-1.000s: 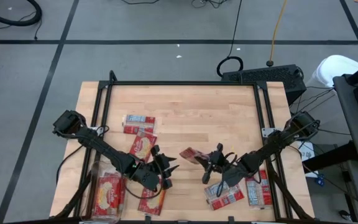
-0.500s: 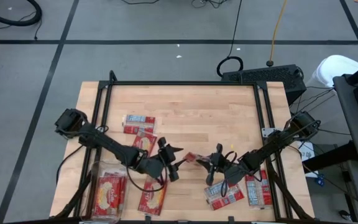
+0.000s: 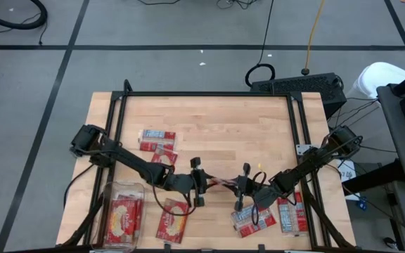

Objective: Sort popcorn bags into baskets
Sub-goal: Put the popcorn bag into the transparent bin

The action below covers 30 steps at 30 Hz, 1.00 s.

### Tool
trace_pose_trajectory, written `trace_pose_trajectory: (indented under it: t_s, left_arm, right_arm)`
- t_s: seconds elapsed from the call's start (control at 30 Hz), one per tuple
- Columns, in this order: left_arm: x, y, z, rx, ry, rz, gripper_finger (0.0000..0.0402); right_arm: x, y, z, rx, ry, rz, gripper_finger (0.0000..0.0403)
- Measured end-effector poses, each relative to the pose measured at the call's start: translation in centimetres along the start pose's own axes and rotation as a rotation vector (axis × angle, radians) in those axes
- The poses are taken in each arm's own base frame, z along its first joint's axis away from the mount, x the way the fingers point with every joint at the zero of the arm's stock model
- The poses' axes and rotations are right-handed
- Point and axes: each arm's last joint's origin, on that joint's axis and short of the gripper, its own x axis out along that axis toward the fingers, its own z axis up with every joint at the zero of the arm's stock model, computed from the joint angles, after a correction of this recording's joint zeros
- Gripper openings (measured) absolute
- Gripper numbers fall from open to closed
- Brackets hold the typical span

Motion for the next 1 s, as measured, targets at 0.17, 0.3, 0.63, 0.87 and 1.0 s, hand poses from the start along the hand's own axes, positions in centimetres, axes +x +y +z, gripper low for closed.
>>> trace_pose_trajectory:
  t_s: [0.17, 0.3, 0.63, 0.87, 1.0]
  left_arm:
    - [-0.1, -1.0, -0.4, 0.057, -0.004, -0.024, 0.0018]
    - [-0.5, -1.9, -0.5, 0.124, -0.005, -0.045, 0.0032]
    - [-2.1, -4.8, -1.9, 0.343, 0.070, -0.168, 0.0023]
    - [-3.4, -6.4, -3.3, 0.449, 0.157, -0.237, 0.0111]
    - [-4.2, -6.9, -4.4, 0.468, 0.247, -0.192, 0.0191]
  right_arm:
    - [-0.4, 0.4, -0.2, -0.069, 0.008, 0.018, 0.0051]
    - [-1.0, 0.8, -0.2, -0.084, 0.010, 0.043, 0.0096]
    - [-3.1, 2.0, -0.6, 0.097, 0.217, 0.346, 0.0179]
    - [-3.2, 2.0, -0.6, 0.143, 0.238, 0.356, 0.0174]
    - [-2.9, 1.6, -0.5, 0.147, 0.198, 0.273, 0.0172]
